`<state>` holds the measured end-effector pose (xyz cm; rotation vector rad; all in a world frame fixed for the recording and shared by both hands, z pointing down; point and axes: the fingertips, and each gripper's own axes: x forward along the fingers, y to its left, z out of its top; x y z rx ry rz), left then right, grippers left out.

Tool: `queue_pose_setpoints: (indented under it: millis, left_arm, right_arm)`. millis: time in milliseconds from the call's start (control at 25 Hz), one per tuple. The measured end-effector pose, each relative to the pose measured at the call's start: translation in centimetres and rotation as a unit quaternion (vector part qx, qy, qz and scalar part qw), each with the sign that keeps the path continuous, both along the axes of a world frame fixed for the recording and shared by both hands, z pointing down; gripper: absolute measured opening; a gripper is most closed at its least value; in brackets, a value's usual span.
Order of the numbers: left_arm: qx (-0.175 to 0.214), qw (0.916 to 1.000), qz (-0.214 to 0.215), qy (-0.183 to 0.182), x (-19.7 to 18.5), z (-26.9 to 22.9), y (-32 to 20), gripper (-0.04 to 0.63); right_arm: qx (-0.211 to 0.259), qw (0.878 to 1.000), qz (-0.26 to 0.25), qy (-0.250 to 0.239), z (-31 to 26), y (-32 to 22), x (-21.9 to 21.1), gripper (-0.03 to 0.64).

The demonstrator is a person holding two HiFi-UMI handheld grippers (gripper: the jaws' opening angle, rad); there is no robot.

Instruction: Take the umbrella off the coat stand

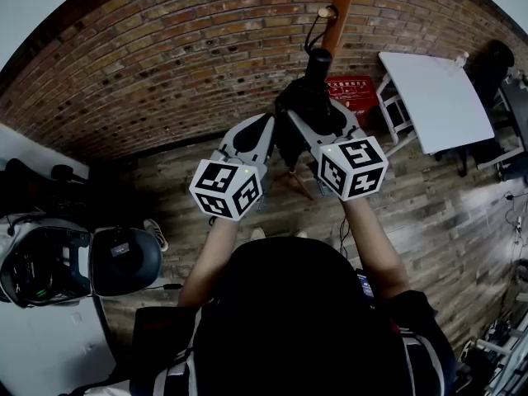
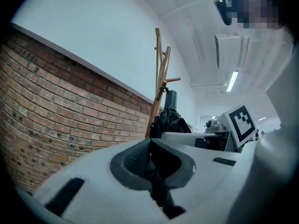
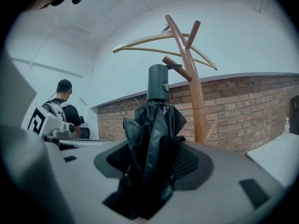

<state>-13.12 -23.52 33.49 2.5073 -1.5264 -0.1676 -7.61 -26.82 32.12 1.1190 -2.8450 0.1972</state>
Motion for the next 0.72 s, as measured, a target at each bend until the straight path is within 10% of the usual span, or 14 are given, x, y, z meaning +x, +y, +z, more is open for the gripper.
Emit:
queue_pose_setpoints:
  millis: [720]
  left_arm:
    - [0.027,0.9996,0.011,0.003,-1.3,-2.0,1.6,0.018]
  right_arm:
    - [0.019,1.000,-0.014,-0.017,-2.2,2.2,-1.7,0.264]
